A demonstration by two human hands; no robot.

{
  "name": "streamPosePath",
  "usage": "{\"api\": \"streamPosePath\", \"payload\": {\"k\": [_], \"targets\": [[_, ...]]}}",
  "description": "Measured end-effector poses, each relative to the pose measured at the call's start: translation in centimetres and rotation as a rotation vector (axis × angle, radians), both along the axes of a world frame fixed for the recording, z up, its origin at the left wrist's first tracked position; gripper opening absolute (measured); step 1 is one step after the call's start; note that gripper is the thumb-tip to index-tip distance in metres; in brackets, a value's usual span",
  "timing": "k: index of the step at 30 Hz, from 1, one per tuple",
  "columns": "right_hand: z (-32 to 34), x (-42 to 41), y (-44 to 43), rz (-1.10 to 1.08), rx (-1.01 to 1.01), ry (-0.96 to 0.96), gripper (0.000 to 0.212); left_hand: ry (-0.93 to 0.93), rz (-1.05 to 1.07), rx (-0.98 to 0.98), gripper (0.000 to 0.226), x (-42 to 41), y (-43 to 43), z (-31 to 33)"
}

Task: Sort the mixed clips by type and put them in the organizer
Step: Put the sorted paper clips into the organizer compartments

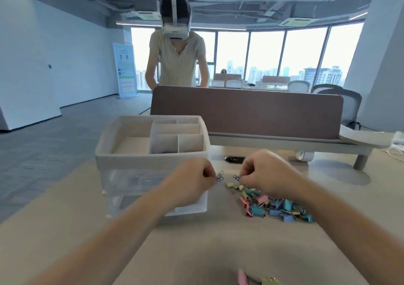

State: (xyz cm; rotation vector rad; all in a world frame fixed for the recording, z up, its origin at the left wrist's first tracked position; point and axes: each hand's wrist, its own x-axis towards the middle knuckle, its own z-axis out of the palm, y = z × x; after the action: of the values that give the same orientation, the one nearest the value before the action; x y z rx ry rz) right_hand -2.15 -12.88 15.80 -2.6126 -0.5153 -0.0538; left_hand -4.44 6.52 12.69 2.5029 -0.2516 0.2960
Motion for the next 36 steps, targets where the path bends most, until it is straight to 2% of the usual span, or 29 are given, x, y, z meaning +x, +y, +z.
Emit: {"api": "streamPosePath", "payload": {"k": [5,9,11,14,16,20,25,28,32,36], "targets": [[4.2,2.2,5.6,0.065,0.087,-0.056,0.008,-0.153,0.174,0.046,0.011,-0.5,5.4,5.0],[4.9,4.9,10.3,0.067,0.070,-0.062,0.020,-0.113,0.316,0.128,0.014,1.9,8.8,6.3],[4.8,6.0,11.7,0.083,0.030,-0.051,0.014,-0.097,0.327,0.227,0.017,2.8,9.7,6.1],[4.4,7.1,13.1,0.083,0.021,-0.037,0.020,-0.131,0.309,0.417,0.016,4.0,10.2,5.6],[4.1,7.5,14.1,0.084,0.022,-0.047,0.019,-0.162,0.298,0.462,0.019,4.6,10.6,5.4],[4.1,7.9,16.0,0.100,-0.020,-0.087,0.020,-0.274,0.328,0.381,0.015,4.4,11.5,5.8],[3.6,7.2,18.0,0.127,-0.200,-0.189,0.019,-0.309,0.319,0.148,0.015,3.3,13.3,5.7],[3.4,6.9,18.8,0.136,-0.338,-0.219,0.019,-0.292,0.264,0.082,0.021,2.3,13.6,5.4],[3.8,6.7,18.5,0.128,-0.380,-0.202,0.020,-0.206,0.209,0.012,0.012,1.2,13.0,5.2],[3.9,6.8,17.6,0.114,-0.349,-0.221,0.016,-0.204,0.203,-0.006,0.013,0.1,12.2,5.6]]}}
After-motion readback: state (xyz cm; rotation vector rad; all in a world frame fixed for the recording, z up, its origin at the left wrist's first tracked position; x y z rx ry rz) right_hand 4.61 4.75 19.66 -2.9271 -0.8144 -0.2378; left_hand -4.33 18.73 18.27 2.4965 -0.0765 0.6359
